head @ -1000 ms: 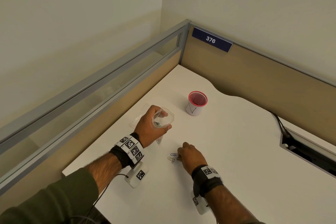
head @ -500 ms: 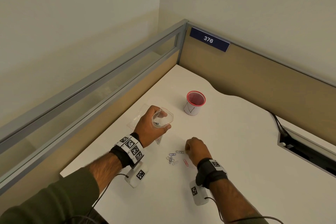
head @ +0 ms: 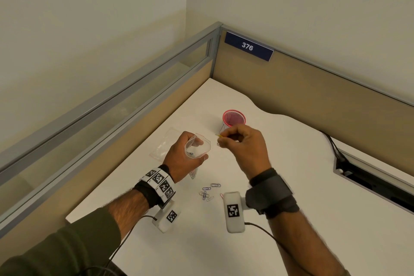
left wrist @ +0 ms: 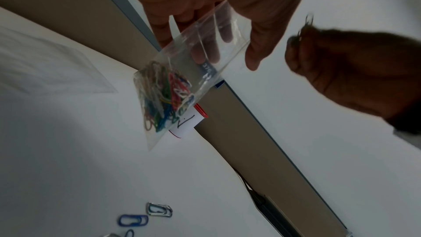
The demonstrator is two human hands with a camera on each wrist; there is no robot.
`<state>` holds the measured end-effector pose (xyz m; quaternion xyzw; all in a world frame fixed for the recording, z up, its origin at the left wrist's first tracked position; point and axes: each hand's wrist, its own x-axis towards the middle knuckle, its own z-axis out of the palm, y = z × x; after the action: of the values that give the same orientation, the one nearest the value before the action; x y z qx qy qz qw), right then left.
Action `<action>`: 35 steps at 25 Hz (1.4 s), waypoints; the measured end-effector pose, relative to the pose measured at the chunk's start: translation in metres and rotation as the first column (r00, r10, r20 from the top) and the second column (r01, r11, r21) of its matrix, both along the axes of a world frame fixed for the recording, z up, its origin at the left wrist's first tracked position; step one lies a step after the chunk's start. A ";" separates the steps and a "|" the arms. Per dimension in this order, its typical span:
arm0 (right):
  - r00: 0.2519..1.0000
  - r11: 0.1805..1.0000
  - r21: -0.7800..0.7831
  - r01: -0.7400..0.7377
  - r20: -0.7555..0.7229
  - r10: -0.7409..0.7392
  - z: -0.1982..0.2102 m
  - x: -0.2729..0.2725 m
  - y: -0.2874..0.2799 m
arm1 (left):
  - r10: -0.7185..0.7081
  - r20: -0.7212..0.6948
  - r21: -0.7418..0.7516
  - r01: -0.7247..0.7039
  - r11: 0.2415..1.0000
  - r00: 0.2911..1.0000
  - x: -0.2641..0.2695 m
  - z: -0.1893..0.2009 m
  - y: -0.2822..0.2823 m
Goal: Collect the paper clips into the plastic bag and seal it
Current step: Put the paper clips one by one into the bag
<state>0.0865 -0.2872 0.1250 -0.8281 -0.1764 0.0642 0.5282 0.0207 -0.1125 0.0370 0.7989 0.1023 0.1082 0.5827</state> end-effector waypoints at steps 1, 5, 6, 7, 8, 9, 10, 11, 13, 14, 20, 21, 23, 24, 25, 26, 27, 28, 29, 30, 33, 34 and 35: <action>0.999 1.000 0.002 -0.023 0.024 0.023 0.008 -0.002 0.009 | -0.002 0.001 0.006 0.002 1.000 1.000 0.001 0.000 -0.003; 0.984 0.975 -0.186 -0.119 0.106 0.141 0.005 -0.009 0.034 | -0.027 0.012 0.027 0.026 0.999 1.000 0.005 0.001 -0.008; 0.979 0.959 -0.244 -0.147 0.105 0.176 0.001 -0.010 0.036 | -0.033 0.012 0.012 0.033 0.999 0.999 0.006 0.001 -0.007; 0.974 0.944 -0.284 -0.167 0.101 0.203 -0.003 -0.011 0.037 | -0.040 0.018 -0.002 0.040 0.999 0.999 0.006 0.001 -0.007; 0.971 0.937 -0.302 -0.175 0.102 0.215 -0.004 -0.011 0.035 | -0.043 0.021 -0.003 0.043 0.999 0.999 0.006 0.001 -0.008; 0.969 0.937 -0.303 -0.176 0.112 0.219 -0.004 -0.012 0.034 | -0.043 0.028 -0.004 0.043 0.999 0.999 0.006 0.001 -0.008; 0.967 0.942 -0.284 -0.177 0.129 0.220 -0.002 -0.013 0.031 | -0.041 0.030 0.002 0.041 0.999 0.999 0.005 0.000 -0.008; 0.964 0.952 -0.252 -0.176 0.152 0.218 0.002 -0.014 0.028 | -0.041 0.032 0.009 0.040 0.999 0.999 0.005 0.000 -0.009; 0.963 0.973 -0.180 -0.141 0.204 0.178 0.008 -0.013 0.019 | -0.038 0.042 0.017 0.037 0.999 0.998 0.004 0.002 -0.010; 0.968 0.983 -0.151 -0.104 0.213 0.136 0.007 -0.010 0.013 | -0.033 0.048 0.013 0.033 0.999 0.998 0.004 0.002 -0.009; 0.978 0.846 -0.517 -0.134 0.069 0.197 -0.082 0.003 -0.002 | -0.010 0.044 -0.039 0.011 0.999 0.999 -0.003 0.004 0.004; 0.959 0.775 -0.593 -0.220 0.015 0.284 -0.100 -0.003 0.002 | -0.001 0.046 -0.046 0.003 0.999 0.999 -0.005 0.003 0.006; 0.891 0.619 -0.698 -0.359 -0.060 0.450 -0.130 -0.018 0.013 | 0.018 0.053 -0.048 -0.015 0.999 0.998 -0.007 0.003 0.010; 0.852 0.553 -0.732 -0.398 -0.072 0.518 -0.142 -0.023 0.016 | 0.023 0.050 -0.047 -0.020 0.999 0.998 -0.007 0.002 0.011; 0.821 0.504 -0.758 -0.415 -0.074 0.566 -0.150 -0.027 0.019 | 0.024 0.046 -0.047 -0.022 0.999 0.999 -0.006 0.003 0.012; 0.802 0.476 -0.773 -0.418 -0.069 0.593 -0.157 -0.029 0.019 | 0.028 0.041 -0.048 -0.026 0.999 0.999 -0.006 0.003 0.013; 0.797 0.464 -0.784 -0.411 -0.063 0.600 -0.161 -0.029 0.017 | 0.029 0.037 -0.049 -0.027 0.998 0.999 -0.006 0.004 0.013; 0.801 0.463 -0.792 -0.399 -0.055 0.596 -0.163 -0.028 0.013 | 0.032 0.035 -0.052 -0.030 0.998 0.999 -0.006 0.004 0.014; 0.809 0.461 -0.800 -0.385 -0.052 0.585 -0.165 -0.026 0.007 | 0.034 0.032 -0.058 -0.032 0.998 0.999 -0.006 0.004 0.015; 0.818 0.465 -0.804 -0.372 -0.047 0.573 -0.165 -0.022 0.000 | 0.037 0.031 -0.066 -0.035 0.997 0.999 -0.006 0.004 0.015; 0.890 0.542 -0.775 -0.325 -0.058 0.451 -0.162 -0.005 -0.023 | 0.032 0.038 -0.080 -0.029 0.996 0.999 -0.006 0.005 0.015; 0.922 0.590 -0.752 -0.293 -0.060 0.382 -0.160 0.001 -0.029 | 0.029 0.041 -0.081 -0.025 0.996 0.999 -0.006 0.006 0.015; 0.945 0.629 -0.734 -0.257 -0.055 0.322 -0.159 0.004 -0.033 | 0.023 0.045 -0.082 -0.020 0.996 0.999 -0.006 0.006 0.015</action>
<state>0.0906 -0.3204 -0.0342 -0.9319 -0.2880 0.1796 0.1278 0.0150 -0.0979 0.0431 0.7707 0.1017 0.1286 0.6157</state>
